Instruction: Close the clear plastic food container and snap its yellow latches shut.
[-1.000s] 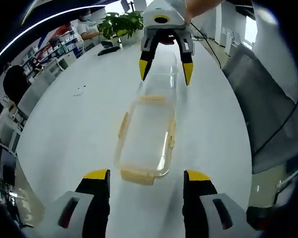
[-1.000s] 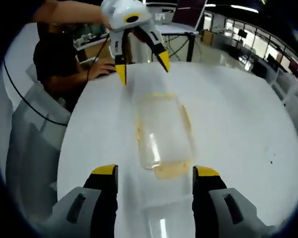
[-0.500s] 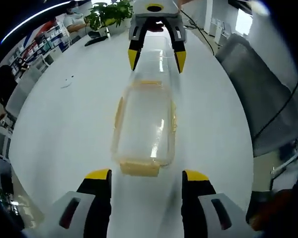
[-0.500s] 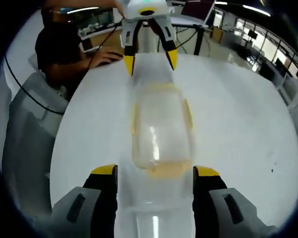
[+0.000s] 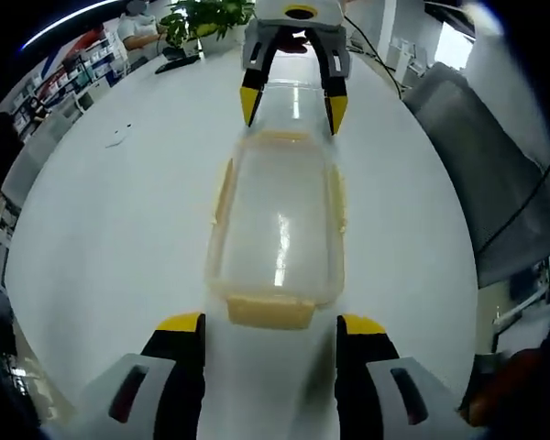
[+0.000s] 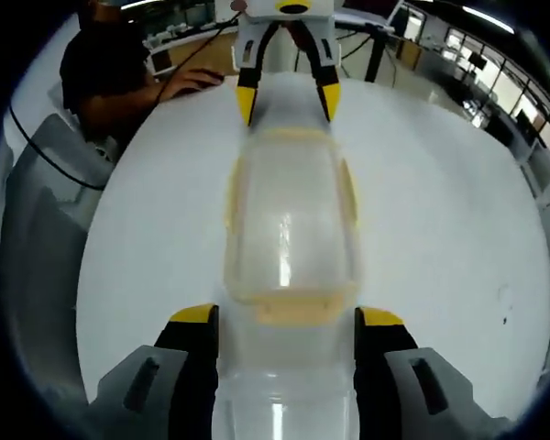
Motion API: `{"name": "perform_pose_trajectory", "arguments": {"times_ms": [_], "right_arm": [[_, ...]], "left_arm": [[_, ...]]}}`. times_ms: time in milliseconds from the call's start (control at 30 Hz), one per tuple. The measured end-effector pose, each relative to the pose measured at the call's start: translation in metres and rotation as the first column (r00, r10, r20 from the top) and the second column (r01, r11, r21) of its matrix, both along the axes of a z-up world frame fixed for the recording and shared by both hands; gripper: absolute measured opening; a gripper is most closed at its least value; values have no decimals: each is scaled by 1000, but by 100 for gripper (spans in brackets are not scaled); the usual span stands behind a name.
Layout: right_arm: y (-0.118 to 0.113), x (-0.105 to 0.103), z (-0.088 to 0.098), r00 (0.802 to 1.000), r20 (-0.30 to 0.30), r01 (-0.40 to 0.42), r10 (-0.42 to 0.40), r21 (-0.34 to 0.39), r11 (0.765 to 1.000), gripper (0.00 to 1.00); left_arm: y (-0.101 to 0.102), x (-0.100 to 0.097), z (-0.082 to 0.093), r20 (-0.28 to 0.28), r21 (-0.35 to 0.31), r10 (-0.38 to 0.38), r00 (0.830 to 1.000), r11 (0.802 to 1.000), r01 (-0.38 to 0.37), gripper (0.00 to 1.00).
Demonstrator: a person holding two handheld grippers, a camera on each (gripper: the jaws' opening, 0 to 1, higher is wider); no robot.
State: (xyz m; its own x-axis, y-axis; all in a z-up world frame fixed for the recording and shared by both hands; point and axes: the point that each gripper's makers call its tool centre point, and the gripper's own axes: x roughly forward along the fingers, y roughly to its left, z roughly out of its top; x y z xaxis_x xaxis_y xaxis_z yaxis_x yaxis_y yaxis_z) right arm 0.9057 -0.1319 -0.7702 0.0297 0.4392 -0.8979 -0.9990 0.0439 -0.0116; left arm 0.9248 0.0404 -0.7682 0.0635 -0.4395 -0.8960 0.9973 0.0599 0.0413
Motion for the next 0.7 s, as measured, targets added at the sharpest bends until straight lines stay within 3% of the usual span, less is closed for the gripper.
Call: {"name": "perform_pose_trajectory", "arguments": {"times_ms": [700], "right_arm": [[1, 5, -10, 1000, 2, -25, 25, -19, 999, 56]], "left_arm": [[-9, -3, -13, -14, -44, -34, 999, 998, 33, 49]]}}
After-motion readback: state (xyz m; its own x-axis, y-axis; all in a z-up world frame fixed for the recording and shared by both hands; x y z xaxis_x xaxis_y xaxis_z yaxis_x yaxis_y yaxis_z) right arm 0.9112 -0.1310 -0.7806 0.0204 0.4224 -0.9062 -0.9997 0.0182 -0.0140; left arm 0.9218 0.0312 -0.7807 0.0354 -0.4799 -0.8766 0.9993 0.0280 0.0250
